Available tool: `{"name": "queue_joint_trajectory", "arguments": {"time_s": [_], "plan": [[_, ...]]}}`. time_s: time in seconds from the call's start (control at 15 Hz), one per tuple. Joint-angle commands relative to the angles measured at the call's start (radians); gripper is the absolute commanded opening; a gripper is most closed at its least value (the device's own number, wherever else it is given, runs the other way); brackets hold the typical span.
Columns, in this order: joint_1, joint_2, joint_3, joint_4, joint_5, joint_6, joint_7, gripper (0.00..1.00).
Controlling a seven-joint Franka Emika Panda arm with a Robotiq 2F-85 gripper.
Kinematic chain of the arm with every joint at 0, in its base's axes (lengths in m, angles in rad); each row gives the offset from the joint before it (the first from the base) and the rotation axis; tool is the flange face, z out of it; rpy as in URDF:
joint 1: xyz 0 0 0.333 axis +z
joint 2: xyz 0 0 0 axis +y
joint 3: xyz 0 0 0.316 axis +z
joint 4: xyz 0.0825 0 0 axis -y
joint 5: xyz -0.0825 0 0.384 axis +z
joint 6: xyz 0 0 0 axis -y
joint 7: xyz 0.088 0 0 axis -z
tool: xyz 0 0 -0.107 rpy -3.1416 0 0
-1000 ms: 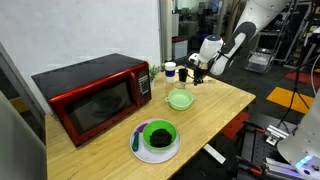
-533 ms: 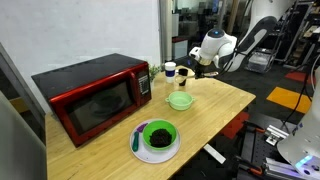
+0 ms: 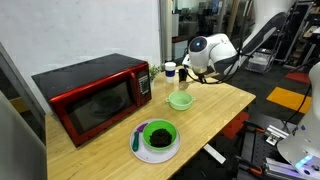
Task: Remove the black cup from the light green pot, use the ladle to scoop out some of the contents in the green bowl into the pot
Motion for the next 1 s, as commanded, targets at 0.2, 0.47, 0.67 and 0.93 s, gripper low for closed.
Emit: {"name": "queue_joint_trajectory", "arguments": {"time_s": [0.2, 0.47, 0.67, 0.93], "plan": [[-0.178, 0.019, 0.439, 0.036, 0.008, -0.362, 0.057, 0.06], [-0.211, 0.017, 0.565, 0.067, 0.047, -0.512, 0.029, 0.06], [-0.225, 0.033, 0.613, 0.099, 0.07, -0.588, 0.006, 0.06], [-0.238, 0.01, 0.642, 0.08, 0.065, -0.584, 0.012, 0.22]]}}
